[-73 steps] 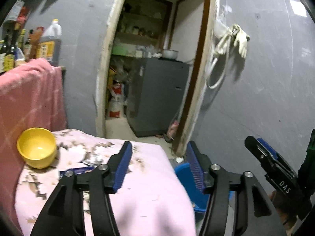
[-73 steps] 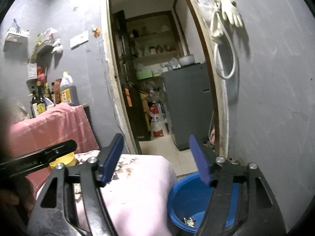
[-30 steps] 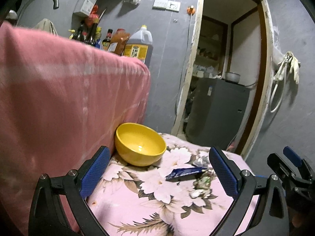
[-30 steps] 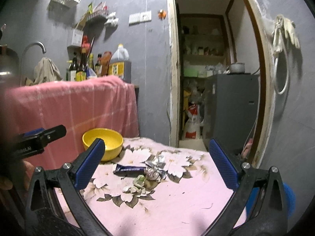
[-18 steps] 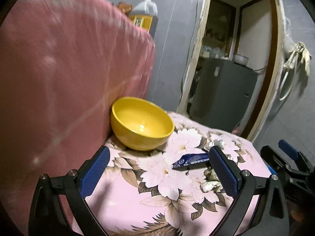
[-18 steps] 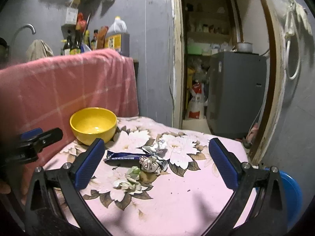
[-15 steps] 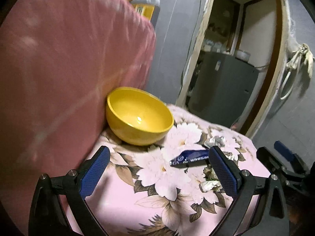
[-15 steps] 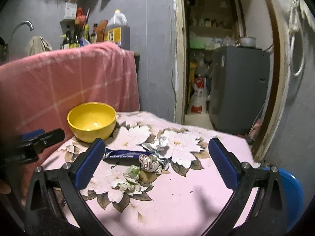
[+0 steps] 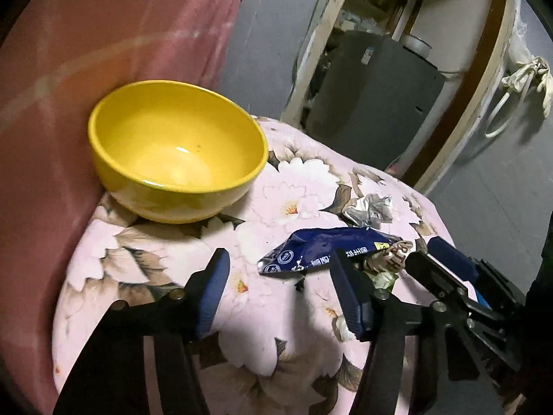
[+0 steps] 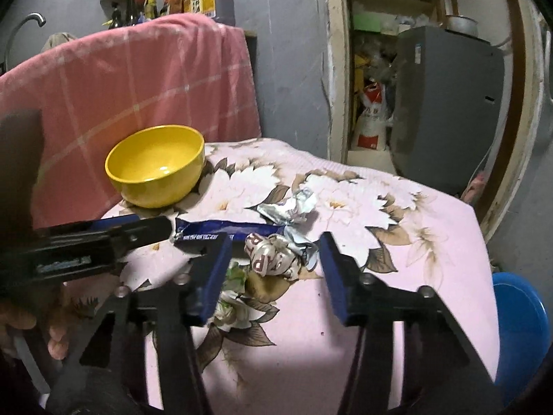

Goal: Collect trash
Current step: 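Grasp the dark blue wrapper with the left tool while the right tool grasps the foil ball, then lift and carry both held pieces over the blue bucket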

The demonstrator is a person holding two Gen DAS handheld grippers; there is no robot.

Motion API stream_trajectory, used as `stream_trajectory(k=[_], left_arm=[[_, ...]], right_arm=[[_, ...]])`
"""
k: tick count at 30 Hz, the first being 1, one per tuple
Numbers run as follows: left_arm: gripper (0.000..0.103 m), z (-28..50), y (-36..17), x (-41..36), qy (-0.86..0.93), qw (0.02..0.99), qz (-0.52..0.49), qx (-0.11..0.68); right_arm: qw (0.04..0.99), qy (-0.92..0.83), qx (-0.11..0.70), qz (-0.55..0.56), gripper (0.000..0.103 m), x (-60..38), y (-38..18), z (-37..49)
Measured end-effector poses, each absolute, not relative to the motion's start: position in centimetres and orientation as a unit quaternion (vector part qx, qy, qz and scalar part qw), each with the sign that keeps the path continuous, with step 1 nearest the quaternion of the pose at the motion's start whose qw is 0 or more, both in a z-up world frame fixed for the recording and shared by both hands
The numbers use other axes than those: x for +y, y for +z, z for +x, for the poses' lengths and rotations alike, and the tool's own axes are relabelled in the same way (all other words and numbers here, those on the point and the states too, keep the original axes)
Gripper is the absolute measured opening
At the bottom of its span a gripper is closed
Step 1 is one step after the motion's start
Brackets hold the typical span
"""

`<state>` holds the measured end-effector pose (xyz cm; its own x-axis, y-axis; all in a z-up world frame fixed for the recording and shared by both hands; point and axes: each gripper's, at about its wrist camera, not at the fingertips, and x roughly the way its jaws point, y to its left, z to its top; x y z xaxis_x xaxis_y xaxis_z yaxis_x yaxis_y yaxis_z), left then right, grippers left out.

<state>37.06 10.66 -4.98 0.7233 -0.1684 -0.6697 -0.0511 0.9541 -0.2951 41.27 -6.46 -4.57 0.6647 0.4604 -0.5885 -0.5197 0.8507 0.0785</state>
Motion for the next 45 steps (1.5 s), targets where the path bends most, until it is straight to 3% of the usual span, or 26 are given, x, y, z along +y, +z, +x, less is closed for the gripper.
stream_trajectory(k=[3,9,11,15,17,29,45], left_arm=[[0.053,37.7,-5.0,10.5,-0.041,0.915,-0.148,0.372],[0.028,39.4,-5.7,10.1,-0.047,0.906,-0.139,0.396],[0.018,39.5,-5.8,9.9,-0.051,0.906,-0.137,0.397],[0.014,39.4,-5.8,9.5,-0.056,0.907,-0.126,0.397],[0.006,39.4,-5.8,9.1,-0.056,0.909,-0.116,0.396],[0.003,36.2,-3.0,7.9,-0.051,0.928,-0.125,0.348],[0.003,30.6,6.4,2.6,-0.113,0.966,-0.138,0.185]], right_arm=[[0.905,0.275,0.321,-0.047,0.048,-6.2,-5.0,41.8],[0.895,0.286,0.340,-0.039,0.044,-6.1,-5.6,42.4],[0.893,0.289,0.343,-0.037,0.036,-6.1,-5.7,42.4],[0.890,0.294,0.345,-0.037,0.023,-6.0,-5.6,42.4],[0.890,0.296,0.345,-0.039,0.019,-6.0,-5.6,42.3],[0.904,0.304,0.301,-0.017,0.017,-8.3,-3.4,39.4],[0.959,0.265,0.101,0.020,0.018,-15.4,5.0,31.9]])
